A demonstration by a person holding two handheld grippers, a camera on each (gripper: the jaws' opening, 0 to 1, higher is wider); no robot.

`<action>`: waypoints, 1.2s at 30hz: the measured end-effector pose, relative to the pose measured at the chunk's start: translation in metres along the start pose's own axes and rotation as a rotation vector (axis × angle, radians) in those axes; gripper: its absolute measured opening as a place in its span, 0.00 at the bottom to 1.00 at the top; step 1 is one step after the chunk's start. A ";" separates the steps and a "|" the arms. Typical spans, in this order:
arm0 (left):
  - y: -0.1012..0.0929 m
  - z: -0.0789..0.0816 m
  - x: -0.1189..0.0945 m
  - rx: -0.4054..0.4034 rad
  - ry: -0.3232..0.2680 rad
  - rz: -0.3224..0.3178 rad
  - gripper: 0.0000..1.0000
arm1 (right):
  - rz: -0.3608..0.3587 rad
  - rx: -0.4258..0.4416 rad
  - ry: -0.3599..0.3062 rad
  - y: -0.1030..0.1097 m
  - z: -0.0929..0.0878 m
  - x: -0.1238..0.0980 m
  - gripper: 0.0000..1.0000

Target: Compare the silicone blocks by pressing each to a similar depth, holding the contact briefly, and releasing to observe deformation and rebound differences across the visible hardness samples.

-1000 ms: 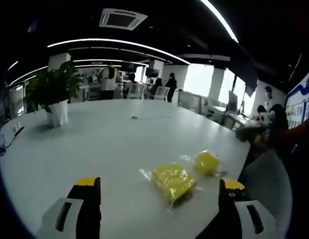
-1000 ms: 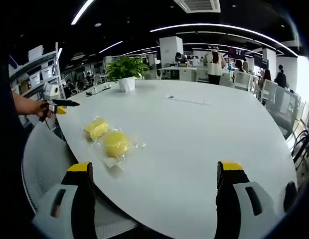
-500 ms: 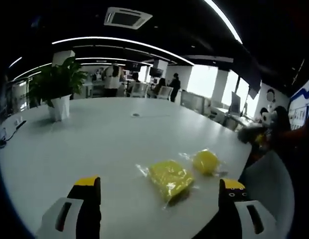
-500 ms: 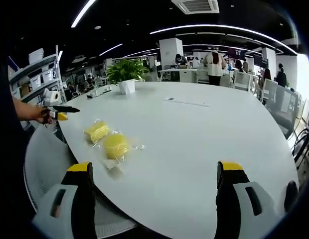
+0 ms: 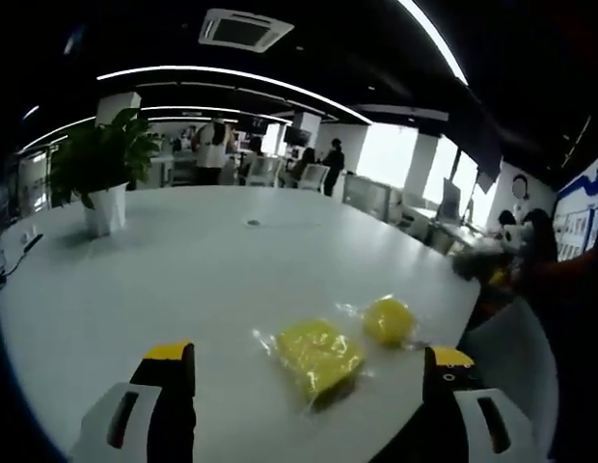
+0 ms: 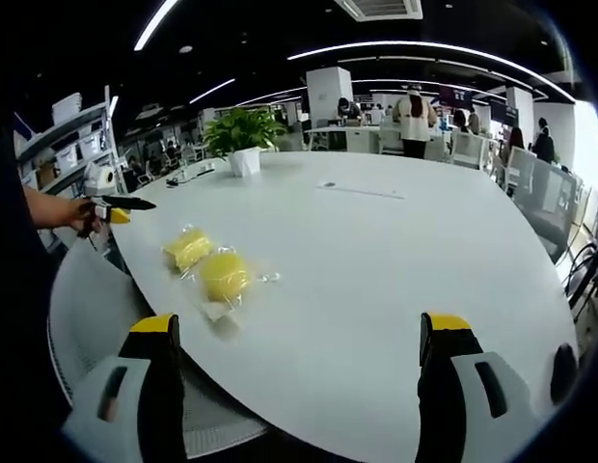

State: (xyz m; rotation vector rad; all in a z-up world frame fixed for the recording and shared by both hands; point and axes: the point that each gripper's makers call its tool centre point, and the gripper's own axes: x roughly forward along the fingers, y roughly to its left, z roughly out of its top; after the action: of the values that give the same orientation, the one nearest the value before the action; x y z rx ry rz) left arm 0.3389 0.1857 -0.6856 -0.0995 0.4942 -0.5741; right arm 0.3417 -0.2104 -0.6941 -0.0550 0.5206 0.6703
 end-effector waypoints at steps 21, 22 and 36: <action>-0.022 0.034 0.038 0.035 0.033 -0.054 1.00 | -0.003 0.016 -0.009 0.003 -0.001 -0.003 0.96; -0.024 0.034 0.041 0.032 0.040 -0.058 1.00 | -0.004 0.017 -0.009 0.003 -0.001 -0.004 0.96; -0.042 0.040 0.068 0.078 0.093 -0.100 1.00 | -0.015 0.035 -0.017 0.001 -0.004 -0.006 0.96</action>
State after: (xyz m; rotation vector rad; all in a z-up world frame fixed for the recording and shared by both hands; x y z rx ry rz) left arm 0.3866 0.1116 -0.6700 -0.0232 0.5590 -0.6979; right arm 0.3357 -0.2140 -0.6945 -0.0203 0.5153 0.6463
